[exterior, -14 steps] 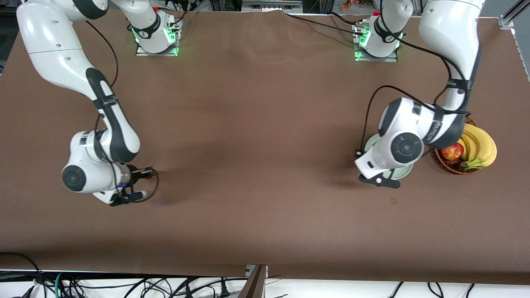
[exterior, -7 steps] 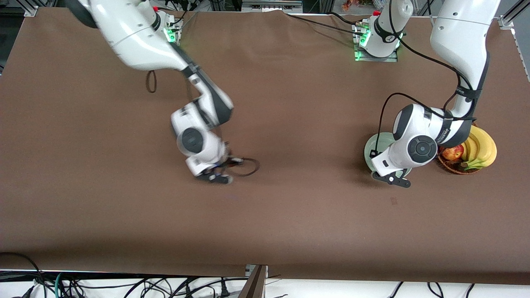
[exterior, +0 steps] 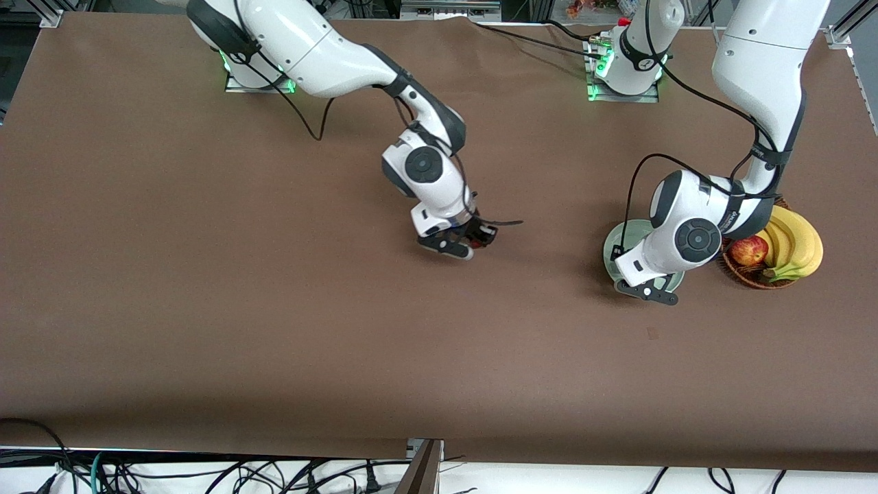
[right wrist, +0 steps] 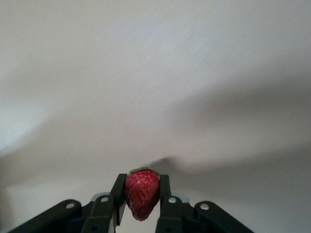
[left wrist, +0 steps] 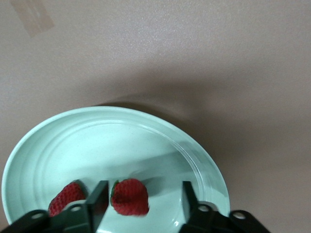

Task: Collect all strawberries into plate

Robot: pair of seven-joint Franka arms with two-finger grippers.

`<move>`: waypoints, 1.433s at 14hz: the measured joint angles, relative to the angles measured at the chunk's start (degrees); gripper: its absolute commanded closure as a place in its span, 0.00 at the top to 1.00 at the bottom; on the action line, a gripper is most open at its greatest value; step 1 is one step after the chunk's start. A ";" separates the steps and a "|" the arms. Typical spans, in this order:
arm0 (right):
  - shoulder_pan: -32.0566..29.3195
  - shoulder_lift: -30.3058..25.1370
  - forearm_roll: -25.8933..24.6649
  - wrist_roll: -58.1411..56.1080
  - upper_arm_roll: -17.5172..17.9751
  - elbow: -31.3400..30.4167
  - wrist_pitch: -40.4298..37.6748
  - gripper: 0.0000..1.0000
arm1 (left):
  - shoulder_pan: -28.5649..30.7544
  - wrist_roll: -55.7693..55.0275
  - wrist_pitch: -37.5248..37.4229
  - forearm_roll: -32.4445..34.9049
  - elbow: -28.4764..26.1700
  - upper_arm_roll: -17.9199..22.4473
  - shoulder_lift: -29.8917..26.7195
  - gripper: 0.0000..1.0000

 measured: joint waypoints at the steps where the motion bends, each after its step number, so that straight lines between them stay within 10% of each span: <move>1: 1.29 1.40 0.00 1.09 -0.03 1.62 1.17 0.06 | 0.09 0.02 0.00 0.00 0.03 -0.07 -0.08 1.00; 3: 3.07 4.00 0.00 1.81 -0.27 2.96 5.03 0.99 | 0.13 0.03 -0.13 0.00 0.16 -0.25 -0.71 1.00; 9: 2.56 4.77 -0.06 0.60 -4.43 6.74 4.08 1.00 | 0.15 -0.28 -5.84 -0.39 0.56 -3.12 -6.28 1.00; 20: -19.85 -10.26 0.01 -41.81 -4.52 11.20 -42.94 1.00 | -11.38 -35.84 -3.37 -10.12 4.65 -10.34 -2.35 1.00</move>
